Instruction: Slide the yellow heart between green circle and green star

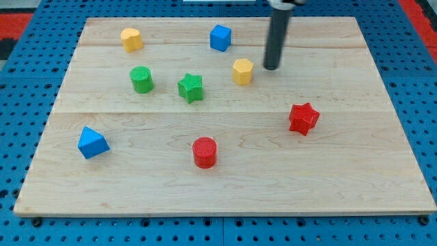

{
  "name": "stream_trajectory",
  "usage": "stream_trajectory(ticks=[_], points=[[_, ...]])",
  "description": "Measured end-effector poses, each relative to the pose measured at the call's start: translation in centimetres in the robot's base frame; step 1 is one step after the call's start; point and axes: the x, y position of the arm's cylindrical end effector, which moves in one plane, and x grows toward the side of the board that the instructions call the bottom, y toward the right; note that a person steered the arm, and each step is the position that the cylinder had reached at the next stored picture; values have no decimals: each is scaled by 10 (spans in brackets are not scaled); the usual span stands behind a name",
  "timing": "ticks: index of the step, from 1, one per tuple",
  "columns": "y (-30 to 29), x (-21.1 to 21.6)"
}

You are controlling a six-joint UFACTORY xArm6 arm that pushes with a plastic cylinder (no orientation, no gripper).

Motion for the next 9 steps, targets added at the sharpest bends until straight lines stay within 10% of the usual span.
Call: stream_trajectory(ticks=[7,9], points=[[-255,-92],[-230,-79]])
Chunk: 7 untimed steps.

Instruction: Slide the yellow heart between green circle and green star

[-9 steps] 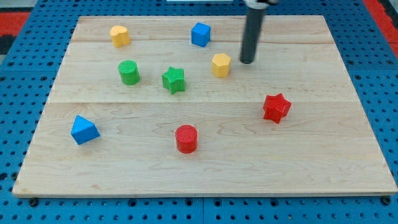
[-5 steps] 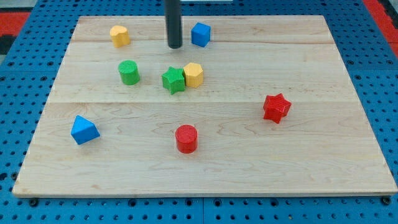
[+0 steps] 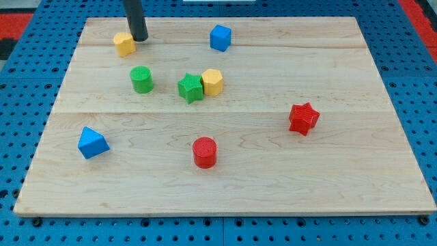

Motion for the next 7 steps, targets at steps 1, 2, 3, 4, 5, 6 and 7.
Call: stream_trajectory(ticks=[1,2,3,4,5,6,7], points=[[-3,-3],[-3,-6],[-3,-9],[-3,-9],[-5,-9],[-54,-9],[-80,0]])
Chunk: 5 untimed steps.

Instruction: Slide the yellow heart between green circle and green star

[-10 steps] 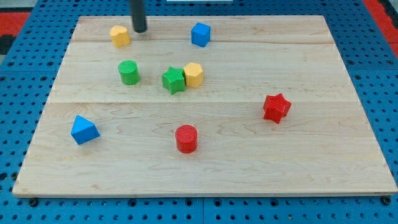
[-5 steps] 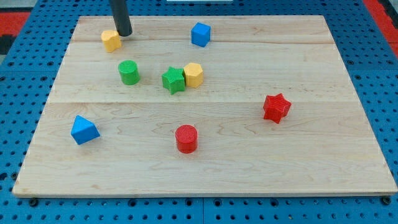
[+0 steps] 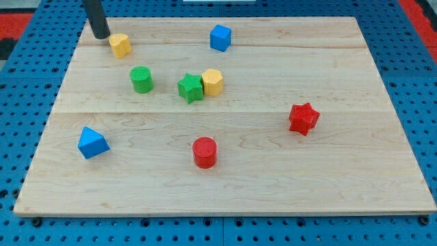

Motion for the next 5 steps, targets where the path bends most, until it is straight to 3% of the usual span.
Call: stream_trajectory(ticks=[1,3,4,5], points=[[41,18],[82,-1],[138,24],[157,60]])
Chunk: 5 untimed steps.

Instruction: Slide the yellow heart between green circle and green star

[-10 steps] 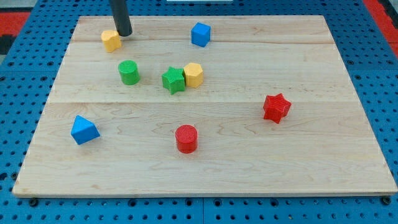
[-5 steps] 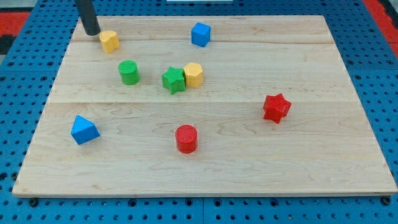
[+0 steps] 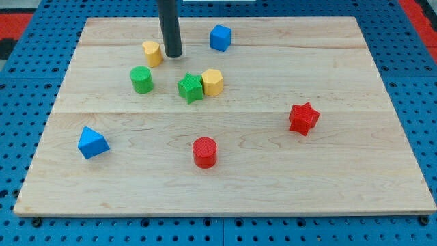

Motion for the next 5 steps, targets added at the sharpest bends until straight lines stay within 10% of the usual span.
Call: stream_trajectory(ticks=[2,5], points=[[-44,-68],[-39,-14]])
